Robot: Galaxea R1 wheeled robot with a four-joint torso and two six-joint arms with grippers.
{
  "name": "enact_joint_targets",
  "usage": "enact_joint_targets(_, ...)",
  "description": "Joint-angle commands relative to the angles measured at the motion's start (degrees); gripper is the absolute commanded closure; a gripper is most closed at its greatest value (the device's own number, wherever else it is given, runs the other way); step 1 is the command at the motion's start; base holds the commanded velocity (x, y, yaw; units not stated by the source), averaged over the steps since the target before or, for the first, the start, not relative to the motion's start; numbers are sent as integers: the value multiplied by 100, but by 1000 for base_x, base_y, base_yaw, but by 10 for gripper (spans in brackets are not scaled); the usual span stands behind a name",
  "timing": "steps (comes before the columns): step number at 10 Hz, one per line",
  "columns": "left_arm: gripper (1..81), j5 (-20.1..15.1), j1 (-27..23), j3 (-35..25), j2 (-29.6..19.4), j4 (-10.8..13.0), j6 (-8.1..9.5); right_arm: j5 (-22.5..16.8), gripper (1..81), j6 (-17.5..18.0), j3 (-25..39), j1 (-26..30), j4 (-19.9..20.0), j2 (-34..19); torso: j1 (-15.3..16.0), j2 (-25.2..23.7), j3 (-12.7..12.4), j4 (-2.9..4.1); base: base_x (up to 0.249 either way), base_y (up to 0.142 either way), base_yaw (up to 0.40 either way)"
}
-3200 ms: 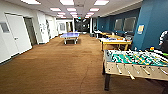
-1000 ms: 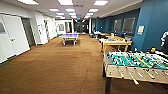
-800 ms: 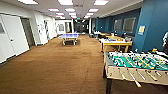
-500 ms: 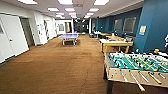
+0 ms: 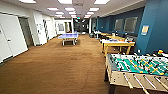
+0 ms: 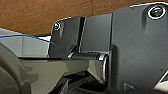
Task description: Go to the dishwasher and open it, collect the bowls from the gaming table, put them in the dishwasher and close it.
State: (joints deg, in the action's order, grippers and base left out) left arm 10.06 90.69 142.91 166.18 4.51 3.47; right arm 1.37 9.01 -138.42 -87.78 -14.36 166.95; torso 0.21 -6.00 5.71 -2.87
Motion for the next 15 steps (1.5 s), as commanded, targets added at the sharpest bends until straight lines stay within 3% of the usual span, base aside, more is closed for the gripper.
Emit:
enact_joint_targets(1,10,-267,-213,-35,-14,-12,22,-260,10,-13,62,265,-84,-54,0,0,0,0,184,0,0)
enact_joint_targets(15,10,-267,-178,-35,3,-3,22,-260,10,-13,62,248,-128,-36,-13,-6,-2,0,175,0,0)
